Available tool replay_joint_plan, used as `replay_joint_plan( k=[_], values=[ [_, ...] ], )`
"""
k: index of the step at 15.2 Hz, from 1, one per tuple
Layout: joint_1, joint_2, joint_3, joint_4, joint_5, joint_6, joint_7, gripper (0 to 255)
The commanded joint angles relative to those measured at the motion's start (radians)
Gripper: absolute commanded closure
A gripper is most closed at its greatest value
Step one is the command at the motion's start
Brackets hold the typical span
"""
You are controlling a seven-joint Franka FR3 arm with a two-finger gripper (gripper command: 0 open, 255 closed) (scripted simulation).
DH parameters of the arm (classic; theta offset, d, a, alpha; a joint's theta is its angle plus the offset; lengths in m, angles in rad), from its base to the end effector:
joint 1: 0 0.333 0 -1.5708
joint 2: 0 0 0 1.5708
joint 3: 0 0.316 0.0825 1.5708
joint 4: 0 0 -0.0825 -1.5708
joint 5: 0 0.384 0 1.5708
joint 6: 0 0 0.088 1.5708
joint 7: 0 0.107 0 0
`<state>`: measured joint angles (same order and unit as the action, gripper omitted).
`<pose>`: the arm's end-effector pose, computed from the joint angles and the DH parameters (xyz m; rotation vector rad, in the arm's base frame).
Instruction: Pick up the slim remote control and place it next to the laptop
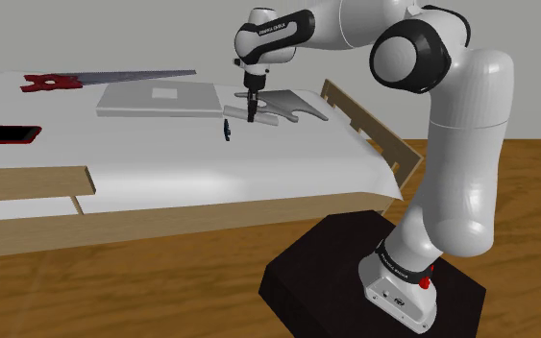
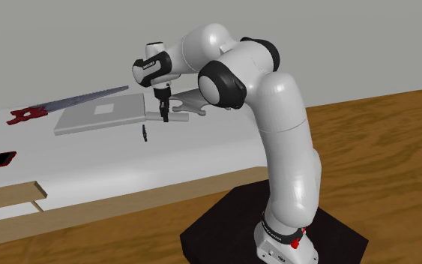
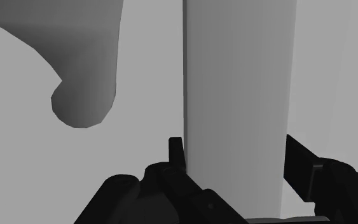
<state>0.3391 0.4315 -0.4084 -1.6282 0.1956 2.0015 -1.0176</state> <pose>0.6659 -0.0028 0.3855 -2.8148 -1.3534 0.0183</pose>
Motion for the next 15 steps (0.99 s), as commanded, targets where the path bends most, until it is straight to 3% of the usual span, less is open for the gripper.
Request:
replay_joint_plan(
  k=[1,2,3,8,12,15],
  values=[
    [0.000,0.000,0.000,0.001,0.001,0.001,0.000,255],
    [0.000,0.000,0.000,0.001,0.001,0.001,0.000,255],
    [0.000,0.000,0.000,0.001,0.000,0.001,0.000,0],
    [0.000,0.000,0.000,0.001,0.001,0.001,0.000,0],
    [-0.001,-0.031,-0.009,0.085,-0.017,-0.111,0.013,0],
    [-0.001,-0.031,-0.009,0.085,-0.017,-0.111,0.013,0]
  ],
)
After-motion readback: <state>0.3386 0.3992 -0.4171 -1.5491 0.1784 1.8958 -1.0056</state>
